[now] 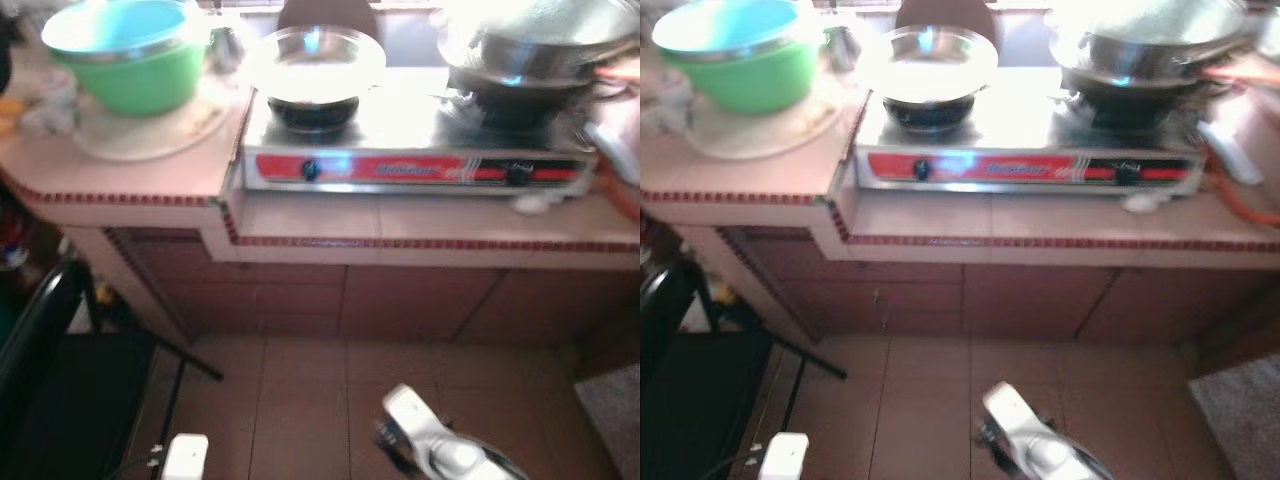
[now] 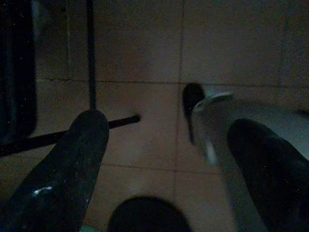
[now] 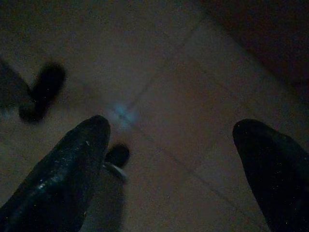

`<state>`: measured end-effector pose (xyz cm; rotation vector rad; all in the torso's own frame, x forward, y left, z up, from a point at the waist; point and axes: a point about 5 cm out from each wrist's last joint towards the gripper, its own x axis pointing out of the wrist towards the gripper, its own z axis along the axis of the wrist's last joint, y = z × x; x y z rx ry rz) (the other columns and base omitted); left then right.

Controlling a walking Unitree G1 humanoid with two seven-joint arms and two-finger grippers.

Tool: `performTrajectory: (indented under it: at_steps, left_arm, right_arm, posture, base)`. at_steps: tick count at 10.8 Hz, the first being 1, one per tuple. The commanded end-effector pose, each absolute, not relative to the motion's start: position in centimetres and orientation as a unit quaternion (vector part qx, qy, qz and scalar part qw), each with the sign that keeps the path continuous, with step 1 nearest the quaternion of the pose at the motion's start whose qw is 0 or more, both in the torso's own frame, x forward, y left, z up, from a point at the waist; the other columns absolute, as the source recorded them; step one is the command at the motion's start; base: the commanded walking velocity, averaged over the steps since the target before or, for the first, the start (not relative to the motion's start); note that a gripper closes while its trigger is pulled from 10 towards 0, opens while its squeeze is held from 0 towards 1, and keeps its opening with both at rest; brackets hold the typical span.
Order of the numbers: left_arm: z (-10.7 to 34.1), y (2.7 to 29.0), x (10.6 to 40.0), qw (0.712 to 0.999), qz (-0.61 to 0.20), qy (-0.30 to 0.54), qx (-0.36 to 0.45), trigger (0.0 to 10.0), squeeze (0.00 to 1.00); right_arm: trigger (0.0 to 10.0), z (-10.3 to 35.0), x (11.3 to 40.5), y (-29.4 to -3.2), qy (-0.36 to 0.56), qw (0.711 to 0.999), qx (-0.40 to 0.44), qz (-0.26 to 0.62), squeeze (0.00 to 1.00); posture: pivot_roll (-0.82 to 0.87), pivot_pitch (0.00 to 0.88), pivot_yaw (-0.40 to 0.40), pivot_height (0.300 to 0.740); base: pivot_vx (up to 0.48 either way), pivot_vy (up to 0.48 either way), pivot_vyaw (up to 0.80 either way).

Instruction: Kitchen organization

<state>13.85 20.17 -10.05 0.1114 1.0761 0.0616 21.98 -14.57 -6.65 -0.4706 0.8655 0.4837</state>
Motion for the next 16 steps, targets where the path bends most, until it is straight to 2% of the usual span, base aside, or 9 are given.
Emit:
performTrajectory:
  at_steps: [1, 3, 15, 16]
  left_arm:
    - [-10.09, 19.69, 13.96, 0.857, 0.019, 0.512, 0.052, 10.0, 0.0]
    - [-10.07, 19.54, 14.07, 0.857, 0.016, 0.512, 0.053, 10.0, 0.0]
    - [-10.22, 20.37, 13.39, 0.846, 0.016, 0.527, 0.082, 10.0, 0.0]
    - [-10.24, 20.41, 13.31, 0.845, 0.015, 0.528, 0.084, 10.0, 0.0]
  right_arm:
    - [10.0, -7.37, 20.71, -15.84, 0.436, 0.844, -0.223, 0.216, 0.0]
    - [10.0, -7.48, 20.55, -15.87, 0.441, 0.844, -0.22, 0.212, 0.0]
    - [10.0, -7.86, 19.89, -15.88, 0.456, 0.846, -0.197, 0.194, 0.0]
    - [10.0, -7.92, 19.81, -15.92, 0.46, 0.844, -0.196, 0.192, 0.0]
  posture:
    - [-0.08, 0.131, 0.017, 0.74]
    - [-0.08, 0.133, 0.022, 0.74]
    - [-0.08, 0.141, 0.045, 0.74]
    - [-0.08, 0.14, 0.048, 0.74]
  base:
    - [0.259, 0.0, 0.0]
    - [0.257, 0.0, 0.0]
    - [0.0, 0.0, 0.0]
    - [0.0, 0.0, -0.71]
